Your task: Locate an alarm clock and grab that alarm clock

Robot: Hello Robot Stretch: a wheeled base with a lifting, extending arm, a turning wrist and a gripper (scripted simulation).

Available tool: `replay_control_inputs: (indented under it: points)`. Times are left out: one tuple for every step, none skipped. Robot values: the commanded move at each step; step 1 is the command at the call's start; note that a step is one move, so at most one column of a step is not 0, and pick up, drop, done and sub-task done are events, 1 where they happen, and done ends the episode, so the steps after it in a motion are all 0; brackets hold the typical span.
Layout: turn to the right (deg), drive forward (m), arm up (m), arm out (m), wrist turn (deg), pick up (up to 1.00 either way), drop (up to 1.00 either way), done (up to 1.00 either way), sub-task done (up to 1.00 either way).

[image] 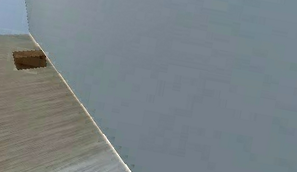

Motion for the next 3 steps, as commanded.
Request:
replay_control_inputs:
  points:
    - [0.0,0.0,0.0,0.0,0.0,1.0,0.0,0.0,0.0]
    - [0.0,0.0,0.1,0.0,0.0,0.0,0.0,0.0,0.0]
    - [0.0,0.0,0.0,0.0,0.0,0.0,0.0,1.0,0.0]
